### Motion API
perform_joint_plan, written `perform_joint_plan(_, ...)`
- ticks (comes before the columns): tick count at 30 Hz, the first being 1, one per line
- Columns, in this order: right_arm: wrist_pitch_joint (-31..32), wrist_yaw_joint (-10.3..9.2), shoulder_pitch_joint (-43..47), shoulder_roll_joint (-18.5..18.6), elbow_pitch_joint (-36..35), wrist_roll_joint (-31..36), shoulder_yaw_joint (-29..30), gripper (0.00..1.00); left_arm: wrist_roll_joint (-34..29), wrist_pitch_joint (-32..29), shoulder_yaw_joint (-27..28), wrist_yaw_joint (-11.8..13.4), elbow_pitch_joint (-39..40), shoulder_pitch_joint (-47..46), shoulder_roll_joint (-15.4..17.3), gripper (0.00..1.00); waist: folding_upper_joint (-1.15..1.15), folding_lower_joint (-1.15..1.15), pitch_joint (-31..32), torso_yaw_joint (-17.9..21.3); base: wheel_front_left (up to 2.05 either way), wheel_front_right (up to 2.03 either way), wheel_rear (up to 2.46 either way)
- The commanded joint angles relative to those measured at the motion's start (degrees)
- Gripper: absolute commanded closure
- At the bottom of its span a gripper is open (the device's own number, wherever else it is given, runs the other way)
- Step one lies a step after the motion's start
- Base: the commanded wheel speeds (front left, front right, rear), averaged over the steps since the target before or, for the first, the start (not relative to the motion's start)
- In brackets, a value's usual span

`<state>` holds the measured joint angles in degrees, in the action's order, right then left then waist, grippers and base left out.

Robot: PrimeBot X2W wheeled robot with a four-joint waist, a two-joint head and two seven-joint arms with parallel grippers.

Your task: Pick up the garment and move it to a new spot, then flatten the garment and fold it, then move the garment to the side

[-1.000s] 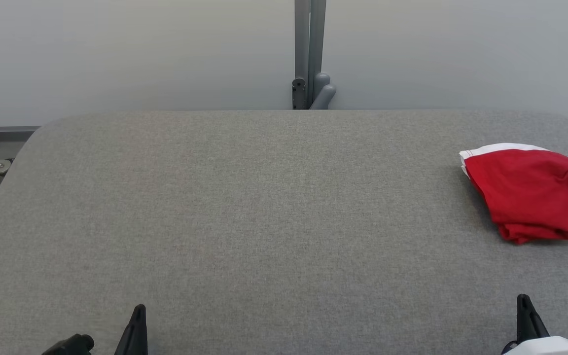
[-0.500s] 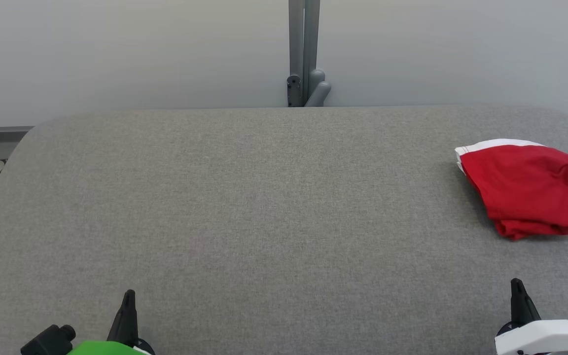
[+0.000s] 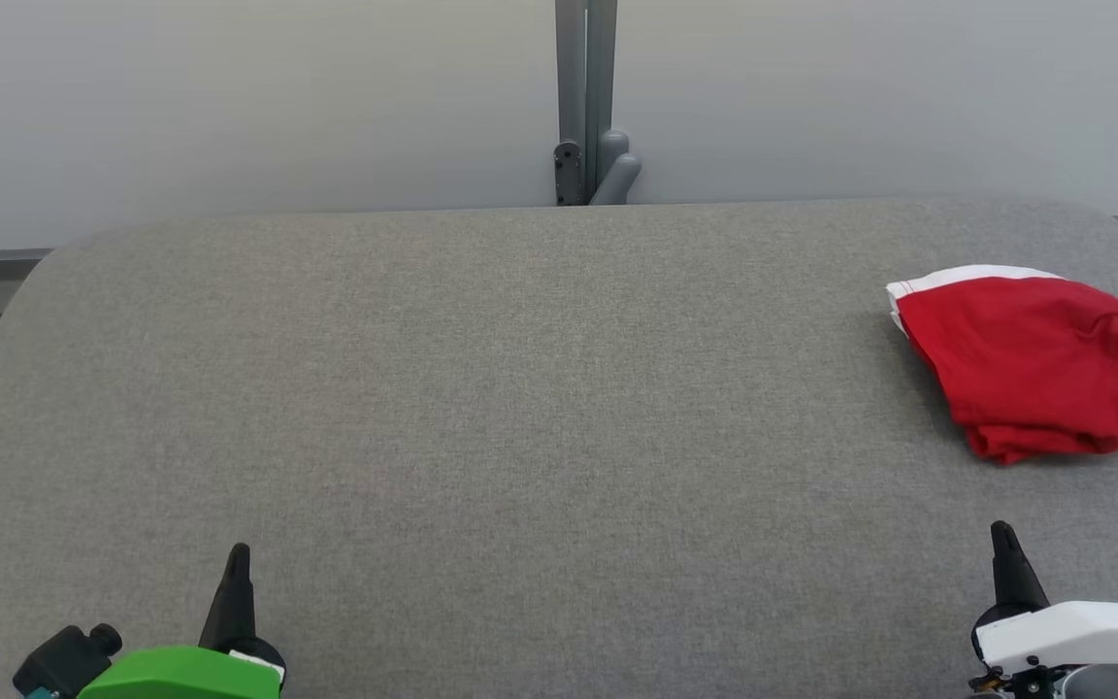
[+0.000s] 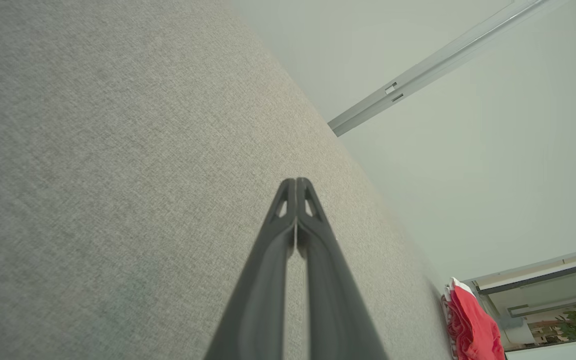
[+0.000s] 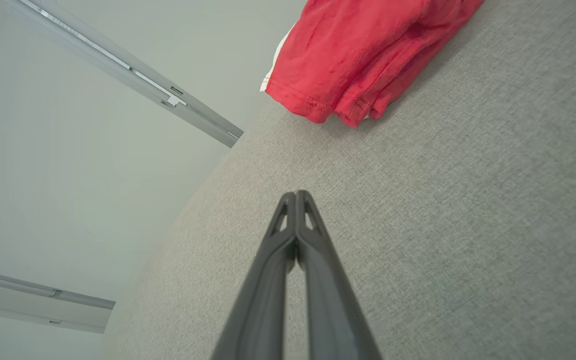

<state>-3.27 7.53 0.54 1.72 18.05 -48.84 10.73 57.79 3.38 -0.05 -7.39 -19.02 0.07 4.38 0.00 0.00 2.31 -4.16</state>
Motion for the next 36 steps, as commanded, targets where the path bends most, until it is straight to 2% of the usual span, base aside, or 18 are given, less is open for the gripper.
perform_joint_plan(1,0.3,-0.02,-1.5,0.5,-0.9,-1.6,-0.1,1.00,1.4,-0.4,0.5,-0.1,0.8,-1.7,0.0,1.00,0.00,0.00,0.0,0.1,0.00,0.00,0.00)
perform_joint_plan(36,5.6,-0.02,-5.6,1.0,-1.8,-24.6,-2.6,1.00,19.7,-5.8,4.2,-0.1,2.6,-5.1,-0.8,1.00,0.00,0.00,-1.2,2.0,0.00,0.00,0.00)
